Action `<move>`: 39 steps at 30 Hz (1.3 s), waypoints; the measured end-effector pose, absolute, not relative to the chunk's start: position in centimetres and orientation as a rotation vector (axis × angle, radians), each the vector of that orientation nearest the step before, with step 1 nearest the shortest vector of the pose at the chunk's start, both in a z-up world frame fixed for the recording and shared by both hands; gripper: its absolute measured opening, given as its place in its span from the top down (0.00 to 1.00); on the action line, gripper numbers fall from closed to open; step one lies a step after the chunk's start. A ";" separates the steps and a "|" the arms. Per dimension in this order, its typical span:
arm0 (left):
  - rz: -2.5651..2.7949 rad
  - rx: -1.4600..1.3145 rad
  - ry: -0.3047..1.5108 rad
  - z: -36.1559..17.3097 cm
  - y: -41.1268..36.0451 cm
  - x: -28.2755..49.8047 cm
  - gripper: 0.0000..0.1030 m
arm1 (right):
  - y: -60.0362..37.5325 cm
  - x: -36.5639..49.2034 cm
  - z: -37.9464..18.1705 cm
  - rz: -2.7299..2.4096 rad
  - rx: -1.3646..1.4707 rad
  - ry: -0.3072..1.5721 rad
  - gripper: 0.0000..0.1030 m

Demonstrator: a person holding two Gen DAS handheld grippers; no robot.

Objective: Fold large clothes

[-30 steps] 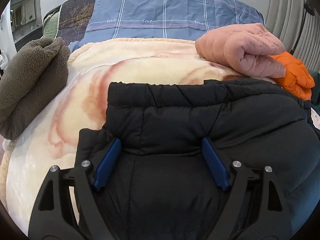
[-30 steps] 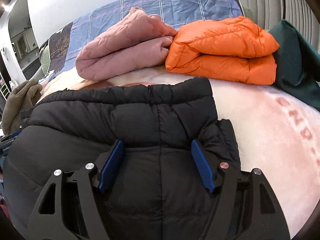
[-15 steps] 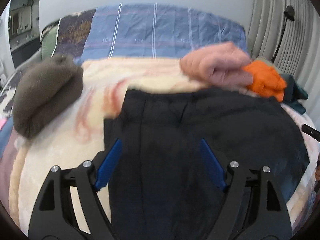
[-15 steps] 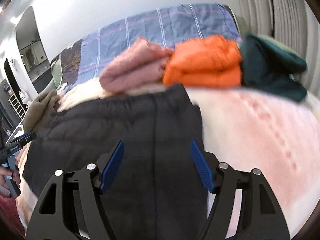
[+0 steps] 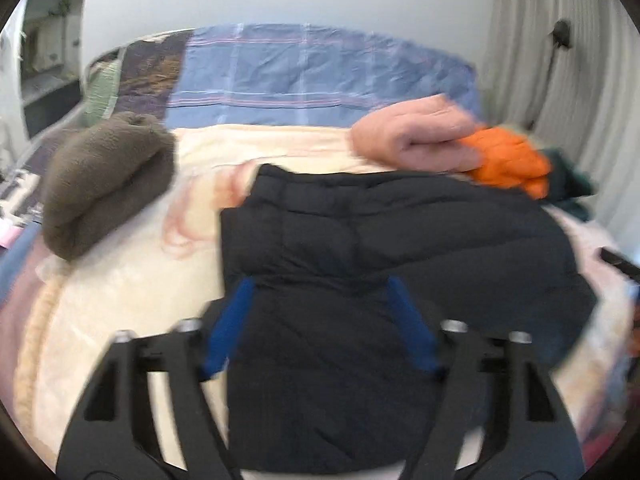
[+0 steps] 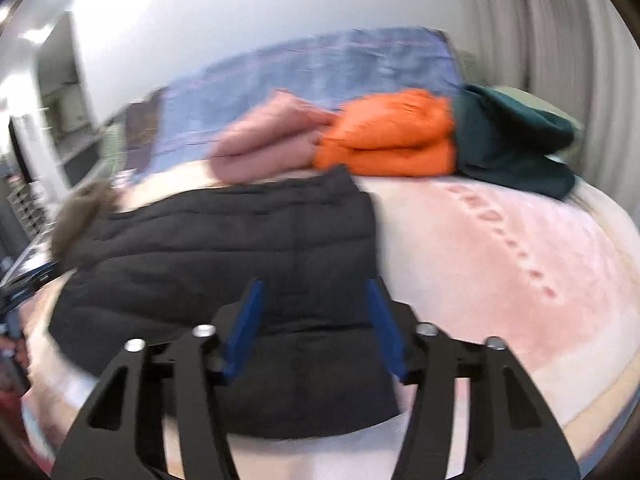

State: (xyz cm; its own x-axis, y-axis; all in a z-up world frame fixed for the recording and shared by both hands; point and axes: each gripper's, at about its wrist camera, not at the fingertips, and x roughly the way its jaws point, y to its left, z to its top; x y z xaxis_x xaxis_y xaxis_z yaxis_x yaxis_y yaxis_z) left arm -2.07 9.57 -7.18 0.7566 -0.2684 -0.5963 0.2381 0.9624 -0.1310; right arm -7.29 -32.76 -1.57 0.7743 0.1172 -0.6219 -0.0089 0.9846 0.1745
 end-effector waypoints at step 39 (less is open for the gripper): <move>-0.267 0.055 0.844 -13.5 -3.3 15.2 0.27 | -22.7 17.2 -9.5 0.156 0.138 0.893 0.38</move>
State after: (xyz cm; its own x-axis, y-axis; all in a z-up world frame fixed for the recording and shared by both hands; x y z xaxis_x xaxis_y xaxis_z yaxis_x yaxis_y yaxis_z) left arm 15.21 -3.26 -13.50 0.6332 -0.2118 -0.7445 0.2552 0.9652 -0.0576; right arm 17.16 -22.70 -9.55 0.6172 0.1924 -0.7629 -0.0774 0.9798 0.1845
